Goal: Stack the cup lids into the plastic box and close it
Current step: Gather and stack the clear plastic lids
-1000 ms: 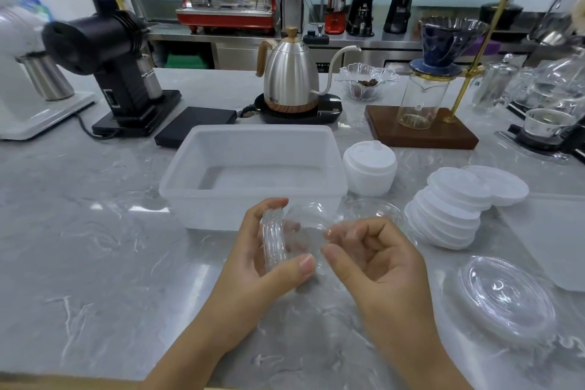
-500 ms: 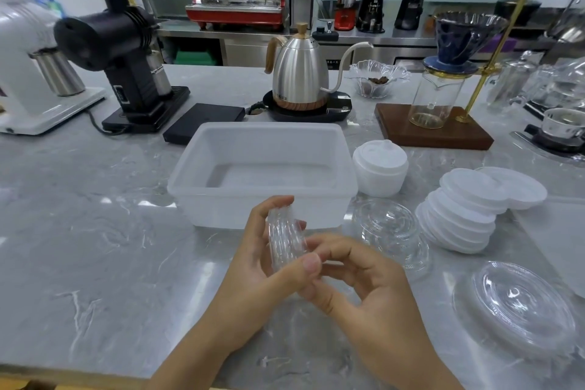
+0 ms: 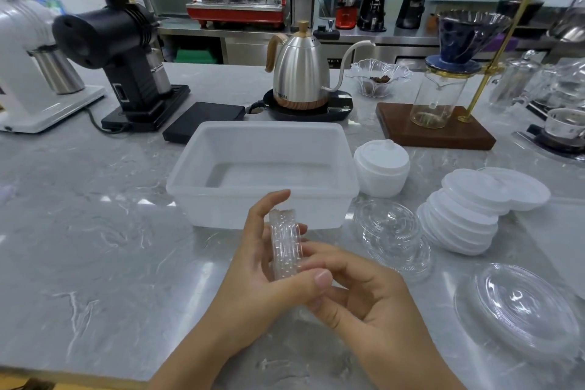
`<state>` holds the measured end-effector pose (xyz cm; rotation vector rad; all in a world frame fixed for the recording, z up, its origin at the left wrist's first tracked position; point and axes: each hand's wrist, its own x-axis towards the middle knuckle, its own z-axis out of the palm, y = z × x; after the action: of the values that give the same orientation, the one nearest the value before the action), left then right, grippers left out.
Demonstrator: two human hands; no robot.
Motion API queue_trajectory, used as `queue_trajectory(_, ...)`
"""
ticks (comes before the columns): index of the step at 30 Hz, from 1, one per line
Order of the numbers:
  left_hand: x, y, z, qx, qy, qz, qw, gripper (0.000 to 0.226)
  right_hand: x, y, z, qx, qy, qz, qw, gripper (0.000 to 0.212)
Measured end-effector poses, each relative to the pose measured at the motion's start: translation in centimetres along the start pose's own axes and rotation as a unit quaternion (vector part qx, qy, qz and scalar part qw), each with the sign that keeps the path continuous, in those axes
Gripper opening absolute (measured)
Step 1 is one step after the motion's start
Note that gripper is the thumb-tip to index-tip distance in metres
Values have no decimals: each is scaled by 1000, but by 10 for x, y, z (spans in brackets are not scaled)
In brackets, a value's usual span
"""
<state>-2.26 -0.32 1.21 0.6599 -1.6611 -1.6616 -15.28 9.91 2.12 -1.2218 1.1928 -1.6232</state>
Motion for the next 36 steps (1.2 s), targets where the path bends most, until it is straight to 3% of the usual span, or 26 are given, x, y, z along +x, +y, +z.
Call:
queue_trajectory(11,1,2,-1,32,-18,12,999,80,-3,-4,-14,-50,-45,13,998,25)
queue_trajectory(14,1,-1,-2,18,-7,1,1000,85,2,-12,-30,-179,-37,-32,983,27)
queue_trajectory(17,1,-3,-3,6,-4,-11,1000,91,15,-20,-54,-331,45,-64,940,27)
queue_trajectory(20,1,-3,-3,13,-15,-14,1000,91,33,-24,-76,-457,64,-20,887,34)
queue_trajectory(24,0,-2,-3,17,-12,-18,1000,92,54,-20,-89,-652,18,94,752,69)
queue_trajectory(26,0,-2,-3,18,-12,-19,1000,91,58,-16,-89,-697,22,124,706,80)
queue_trajectory(31,1,-2,-3,31,-19,-19,999,92,59,-10,-88,-728,26,154,667,96)
queue_trajectory(36,0,-1,-3,37,-19,-17,999,93,58,-8,-87,-718,40,155,678,77)
